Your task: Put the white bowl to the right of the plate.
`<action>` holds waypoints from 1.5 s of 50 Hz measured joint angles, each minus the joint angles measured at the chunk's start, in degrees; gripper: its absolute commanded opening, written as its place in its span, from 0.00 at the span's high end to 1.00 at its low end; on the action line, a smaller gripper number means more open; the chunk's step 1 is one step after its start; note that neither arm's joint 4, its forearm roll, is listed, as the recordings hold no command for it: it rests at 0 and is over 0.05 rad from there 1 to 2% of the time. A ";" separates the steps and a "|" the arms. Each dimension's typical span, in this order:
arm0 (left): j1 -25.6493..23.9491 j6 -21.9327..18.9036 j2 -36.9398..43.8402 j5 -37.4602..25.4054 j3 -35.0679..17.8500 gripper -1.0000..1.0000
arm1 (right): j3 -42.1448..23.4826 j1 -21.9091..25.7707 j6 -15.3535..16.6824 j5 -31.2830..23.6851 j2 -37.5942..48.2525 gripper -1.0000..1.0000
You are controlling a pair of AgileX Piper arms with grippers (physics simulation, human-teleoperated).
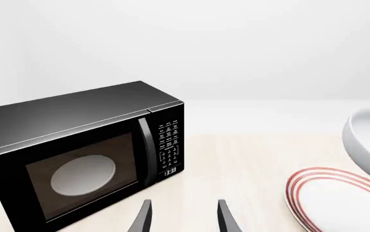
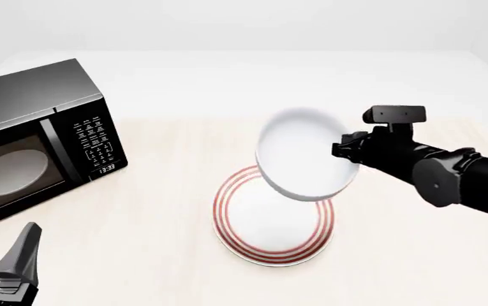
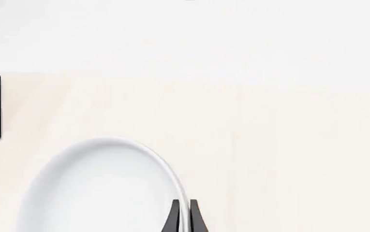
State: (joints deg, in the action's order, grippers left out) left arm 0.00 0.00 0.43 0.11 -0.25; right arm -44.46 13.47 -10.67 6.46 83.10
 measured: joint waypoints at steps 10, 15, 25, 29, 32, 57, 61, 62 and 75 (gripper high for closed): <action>0.00 0.00 0.00 0.00 0.00 0.00 | 3.81 -5.43 -1.37 1.63 -2.21 1.00; 0.00 0.00 0.00 0.00 0.00 0.00 | 5.82 -8.05 -2.07 2.60 -3.11 1.00; 0.00 0.00 0.00 0.00 0.00 0.00 | 9.93 -13.57 -3.11 4.25 -5.27 1.00; 0.00 0.00 0.00 0.00 0.00 0.00 | 11.55 -15.73 -3.30 4.86 -6.02 1.00; 0.00 0.00 0.00 0.00 0.00 0.00 | 12.69 -17.14 -3.43 5.15 -6.82 1.00; 0.00 0.00 0.00 0.00 0.00 0.00 | 20.68 -27.13 -3.29 8.06 -10.01 1.00; 0.00 0.00 0.00 0.00 0.00 0.00 | 21.91 -28.60 -3.19 8.67 -10.19 1.00; 0.00 0.00 0.00 0.00 0.00 0.00 | 22.21 -28.96 -3.18 8.86 -10.18 1.00; 0.00 0.00 0.00 0.00 0.00 0.00 | 24.82 -33.33 -3.15 10.20 -10.64 1.00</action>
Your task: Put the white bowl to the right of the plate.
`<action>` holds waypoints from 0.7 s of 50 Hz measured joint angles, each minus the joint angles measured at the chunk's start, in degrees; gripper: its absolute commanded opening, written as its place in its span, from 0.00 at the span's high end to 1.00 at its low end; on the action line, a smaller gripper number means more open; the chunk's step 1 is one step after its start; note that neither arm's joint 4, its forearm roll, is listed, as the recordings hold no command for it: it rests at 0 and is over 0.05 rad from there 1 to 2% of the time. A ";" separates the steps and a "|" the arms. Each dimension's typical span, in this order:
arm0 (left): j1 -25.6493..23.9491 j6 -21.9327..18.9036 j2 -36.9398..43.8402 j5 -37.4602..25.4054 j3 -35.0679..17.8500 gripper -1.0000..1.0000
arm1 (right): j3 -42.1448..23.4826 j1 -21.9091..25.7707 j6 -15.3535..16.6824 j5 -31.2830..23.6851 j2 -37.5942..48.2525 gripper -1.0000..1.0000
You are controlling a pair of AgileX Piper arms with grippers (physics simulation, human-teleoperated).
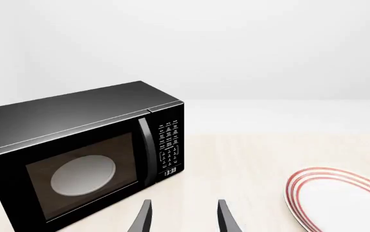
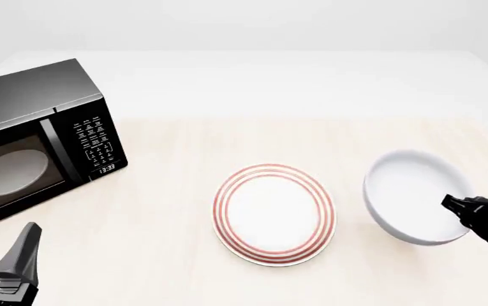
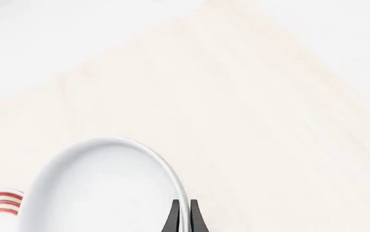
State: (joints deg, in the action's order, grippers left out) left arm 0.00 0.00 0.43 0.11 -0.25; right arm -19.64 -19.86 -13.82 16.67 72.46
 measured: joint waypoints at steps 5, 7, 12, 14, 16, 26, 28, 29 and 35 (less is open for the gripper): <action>0.00 0.00 0.00 0.00 0.00 0.00 | 0.52 -1.47 -0.09 0.67 0.34 1.00; 0.00 0.00 0.00 0.00 0.00 0.00 | 0.69 -2.01 -0.14 1.07 0.69 1.00; 0.00 0.00 0.00 0.00 0.00 0.00 | 1.08 -3.16 -0.23 2.44 2.10 1.00; 0.00 0.00 0.00 0.00 0.00 0.00 | 1.25 -3.53 -0.29 3.14 2.86 1.00; 0.00 0.00 0.00 0.00 0.00 0.00 | 1.40 -3.83 -0.34 3.83 3.62 1.00; 0.00 0.00 0.00 0.00 0.00 0.00 | 1.79 -4.59 -0.54 6.60 7.10 1.00; 0.00 0.00 0.00 0.00 0.00 0.00 | 1.76 -4.63 -0.56 6.93 7.63 1.00; 0.00 0.00 0.00 0.00 0.00 0.00 | 1.74 -4.64 -0.56 7.05 7.86 1.00; 0.00 0.00 0.00 0.00 0.00 0.00 | 1.42 -4.66 -0.54 7.44 8.92 1.00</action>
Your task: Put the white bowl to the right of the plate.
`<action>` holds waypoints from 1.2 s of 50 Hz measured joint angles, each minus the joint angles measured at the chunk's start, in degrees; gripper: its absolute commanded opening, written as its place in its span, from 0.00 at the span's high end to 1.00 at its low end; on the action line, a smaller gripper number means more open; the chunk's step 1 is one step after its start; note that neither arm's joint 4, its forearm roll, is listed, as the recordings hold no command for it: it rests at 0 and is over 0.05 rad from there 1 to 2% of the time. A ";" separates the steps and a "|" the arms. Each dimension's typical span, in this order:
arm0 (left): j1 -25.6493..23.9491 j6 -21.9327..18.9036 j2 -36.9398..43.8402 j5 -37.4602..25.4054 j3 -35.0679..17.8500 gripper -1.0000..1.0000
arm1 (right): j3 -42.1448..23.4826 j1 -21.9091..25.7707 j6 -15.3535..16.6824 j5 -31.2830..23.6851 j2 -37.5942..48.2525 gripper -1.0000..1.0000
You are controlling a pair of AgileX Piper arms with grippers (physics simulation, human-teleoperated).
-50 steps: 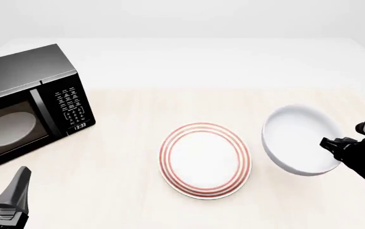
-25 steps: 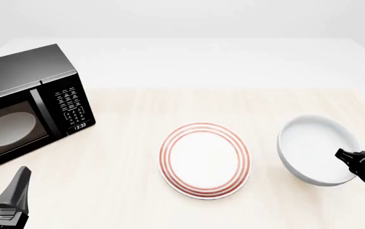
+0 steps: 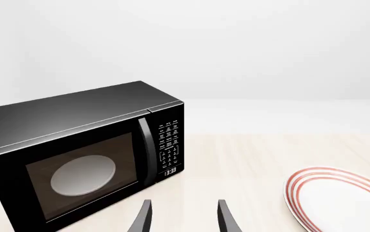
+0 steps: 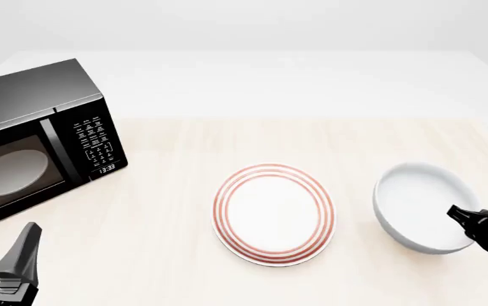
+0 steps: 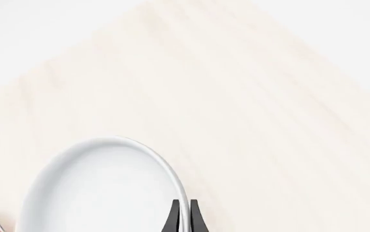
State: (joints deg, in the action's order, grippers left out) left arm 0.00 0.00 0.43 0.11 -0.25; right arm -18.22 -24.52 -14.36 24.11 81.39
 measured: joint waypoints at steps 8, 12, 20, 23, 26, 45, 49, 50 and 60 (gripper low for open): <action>0.00 0.00 0.00 0.00 0.00 0.00 | -0.62 0.08 0.17 0.17 1.05 1.00; 0.00 0.00 0.00 0.00 0.00 0.00 | -1.00 0.10 0.32 0.01 1.40 1.00; 0.00 0.00 0.00 0.00 0.00 0.00 | -1.67 0.12 0.62 -0.27 1.98 1.00; 0.00 0.00 0.00 0.00 0.00 0.00 | -1.86 0.21 0.65 -0.23 2.30 1.00; 0.00 0.00 0.00 0.00 0.00 0.00 | -1.99 0.34 0.61 -0.13 2.57 0.00; 0.00 0.00 0.00 0.00 0.00 0.00 | -1.69 0.91 0.49 -1.62 -0.11 0.00; 0.00 0.00 0.00 0.00 0.00 0.00 | -1.58 1.14 0.59 -3.47 -2.73 0.00; 0.00 0.00 0.00 0.00 0.00 0.00 | -1.55 1.24 0.64 -4.25 -3.78 0.00; 0.00 0.00 0.00 0.00 0.00 0.00 | -1.86 3.42 1.24 -14.03 -16.91 0.00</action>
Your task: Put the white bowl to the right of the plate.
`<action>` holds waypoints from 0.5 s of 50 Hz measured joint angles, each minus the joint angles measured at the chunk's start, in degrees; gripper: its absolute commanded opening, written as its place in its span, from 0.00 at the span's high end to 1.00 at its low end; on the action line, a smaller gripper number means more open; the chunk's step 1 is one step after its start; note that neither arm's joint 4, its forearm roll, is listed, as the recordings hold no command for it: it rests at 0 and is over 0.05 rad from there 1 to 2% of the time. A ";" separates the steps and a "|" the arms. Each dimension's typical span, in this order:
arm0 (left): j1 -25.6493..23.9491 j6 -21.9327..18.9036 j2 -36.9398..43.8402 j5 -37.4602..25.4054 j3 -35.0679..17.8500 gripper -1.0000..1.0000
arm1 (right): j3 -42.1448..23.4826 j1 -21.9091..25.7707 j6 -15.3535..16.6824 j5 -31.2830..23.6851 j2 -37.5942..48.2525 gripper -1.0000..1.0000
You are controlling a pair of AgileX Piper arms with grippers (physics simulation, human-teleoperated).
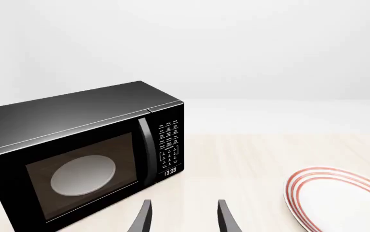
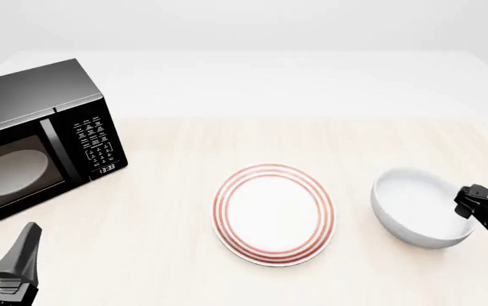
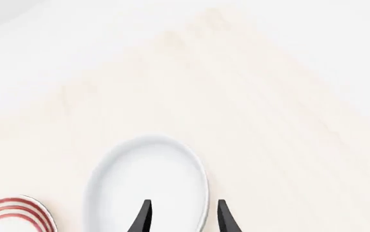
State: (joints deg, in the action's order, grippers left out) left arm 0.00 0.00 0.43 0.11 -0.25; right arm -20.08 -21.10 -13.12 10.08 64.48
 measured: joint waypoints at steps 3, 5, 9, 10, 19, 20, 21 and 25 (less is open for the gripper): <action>0.00 0.00 0.00 0.00 0.00 0.00 | -0.44 1.16 0.21 -3.44 -4.67 0.00; 0.00 0.00 0.00 0.00 0.00 0.00 | -0.85 1.99 0.39 -5.75 -7.89 0.00; 0.00 0.00 0.00 0.00 0.00 0.00 | -1.47 3.86 0.46 -10.00 -14.32 0.00; 0.00 0.00 0.00 0.00 0.00 0.00 | -1.51 4.40 0.31 -10.96 -16.06 0.00; 0.00 0.00 0.00 0.00 0.00 0.00 | 0.29 8.83 -0.35 -15.24 -28.14 0.00; 0.00 0.00 0.00 0.00 0.00 0.00 | 0.88 9.18 -0.04 -15.23 -29.31 0.00; 0.00 0.00 0.00 0.00 0.00 0.00 | 1.49 9.49 0.20 -15.23 -30.50 0.00; 0.00 0.00 0.00 0.00 0.00 0.00 | 4.90 10.70 1.12 -14.20 -34.76 0.00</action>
State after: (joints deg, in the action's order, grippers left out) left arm 0.00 0.00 0.43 0.11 -0.25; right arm -15.18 -10.40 -12.00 -4.12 29.72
